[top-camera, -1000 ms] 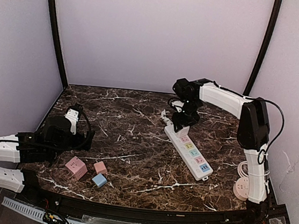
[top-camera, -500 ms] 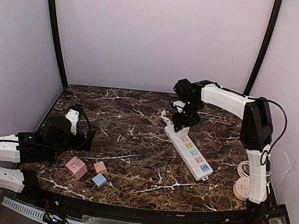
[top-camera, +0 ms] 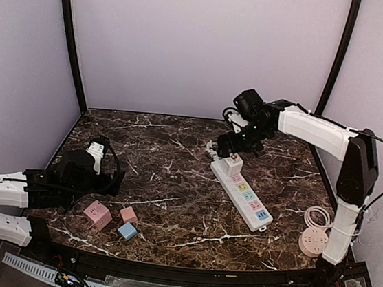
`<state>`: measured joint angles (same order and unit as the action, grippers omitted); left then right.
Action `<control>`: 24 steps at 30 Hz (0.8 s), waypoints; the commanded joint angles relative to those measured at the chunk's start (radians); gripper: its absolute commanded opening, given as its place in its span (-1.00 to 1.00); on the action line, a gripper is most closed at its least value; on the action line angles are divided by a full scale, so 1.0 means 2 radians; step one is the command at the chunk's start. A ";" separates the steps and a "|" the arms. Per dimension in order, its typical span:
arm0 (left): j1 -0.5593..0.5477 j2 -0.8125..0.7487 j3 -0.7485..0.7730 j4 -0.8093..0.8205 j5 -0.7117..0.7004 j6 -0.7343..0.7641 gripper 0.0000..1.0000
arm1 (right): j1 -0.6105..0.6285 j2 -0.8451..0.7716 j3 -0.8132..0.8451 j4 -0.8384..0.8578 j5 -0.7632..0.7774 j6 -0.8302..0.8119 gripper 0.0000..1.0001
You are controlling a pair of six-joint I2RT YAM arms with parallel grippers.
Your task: Insert the plug
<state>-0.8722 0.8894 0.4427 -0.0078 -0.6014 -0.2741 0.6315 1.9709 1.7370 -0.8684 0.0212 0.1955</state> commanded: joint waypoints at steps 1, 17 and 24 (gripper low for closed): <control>0.003 -0.014 0.017 -0.039 0.015 -0.028 0.99 | 0.017 -0.080 -0.072 0.081 -0.003 0.037 0.97; 0.001 0.085 0.087 -0.110 0.132 -0.058 0.88 | 0.113 -0.335 -0.335 0.212 0.025 0.103 0.97; -0.005 0.082 0.085 -0.134 0.145 -0.070 0.66 | 0.114 -0.369 -0.347 0.199 0.022 0.108 0.97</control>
<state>-0.8745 1.0637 0.5964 -0.2085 -0.3447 -0.3897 0.8513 1.2480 1.0508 -0.4953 0.0677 0.3912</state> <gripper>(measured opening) 0.847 0.987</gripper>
